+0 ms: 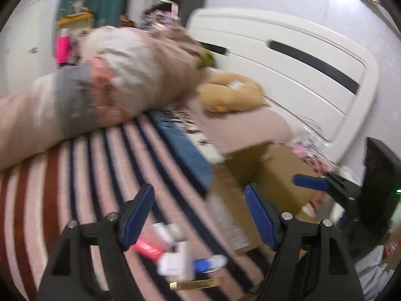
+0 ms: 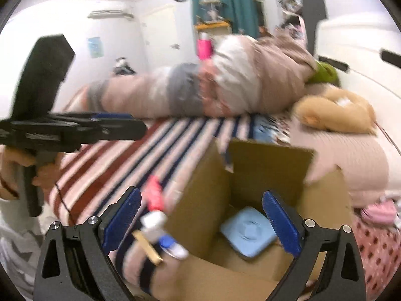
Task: Organize rigid objects
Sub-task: 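Grasp the pink spray bottle with the right gripper, then lower the pink spray bottle into the box and release it with the right gripper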
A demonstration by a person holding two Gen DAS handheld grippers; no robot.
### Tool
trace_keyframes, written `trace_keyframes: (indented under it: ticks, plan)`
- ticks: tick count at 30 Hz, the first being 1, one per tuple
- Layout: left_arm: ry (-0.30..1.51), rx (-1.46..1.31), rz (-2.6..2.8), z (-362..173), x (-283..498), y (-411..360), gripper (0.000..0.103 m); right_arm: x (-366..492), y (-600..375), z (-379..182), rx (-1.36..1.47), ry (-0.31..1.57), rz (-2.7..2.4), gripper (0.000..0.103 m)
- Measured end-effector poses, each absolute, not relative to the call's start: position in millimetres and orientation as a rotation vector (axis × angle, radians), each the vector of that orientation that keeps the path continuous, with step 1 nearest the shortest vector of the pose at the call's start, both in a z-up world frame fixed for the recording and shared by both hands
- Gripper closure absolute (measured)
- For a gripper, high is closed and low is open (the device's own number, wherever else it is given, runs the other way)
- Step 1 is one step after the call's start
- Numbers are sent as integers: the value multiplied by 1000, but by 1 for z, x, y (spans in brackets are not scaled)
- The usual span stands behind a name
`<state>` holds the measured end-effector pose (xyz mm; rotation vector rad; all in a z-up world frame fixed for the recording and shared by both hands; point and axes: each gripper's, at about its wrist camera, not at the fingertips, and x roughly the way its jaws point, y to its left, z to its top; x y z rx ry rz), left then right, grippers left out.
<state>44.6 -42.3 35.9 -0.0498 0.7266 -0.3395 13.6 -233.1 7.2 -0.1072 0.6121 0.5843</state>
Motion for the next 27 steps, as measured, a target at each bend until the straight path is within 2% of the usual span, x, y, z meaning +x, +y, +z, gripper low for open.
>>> trace_keyframes:
  ticks: [3, 5, 7, 8, 10, 13, 20, 22, 24, 27]
  plan:
    - [711, -89, -258, 26, 37, -4, 28, 9, -194, 12, -155, 609, 650, 7]
    - [717, -111, -203, 12, 33, 22, 28, 9, -165, 7, -177, 629, 696, 12]
    - [736, -116, -159, -4, 33, 44, 28, 11, -142, -2, -182, 660, 741, 23]
    - [746, -124, -145, -14, 34, 52, 28, 13, -132, -9, -186, 679, 759, 25]
    - [762, -182, -155, -36, 37, 73, 28, 24, -108, -28, -208, 752, 783, 38]
    - [798, -276, -183, -67, 45, 94, 28, 45, -76, -68, -252, 886, 760, 51]
    - [898, -371, -179, -115, 57, 113, 28, 99, -41, -146, -340, 1052, 634, 66]
    - [900, -392, -163, -118, 60, 117, 28, 108, -34, -158, -391, 1045, 595, 67]
    - [908, -411, -141, -122, 62, 119, 28, 115, -30, -165, -403, 1061, 601, 74]
    - [915, -422, -139, -124, 62, 120, 28, 122, -30, -174, -384, 1096, 608, 74]
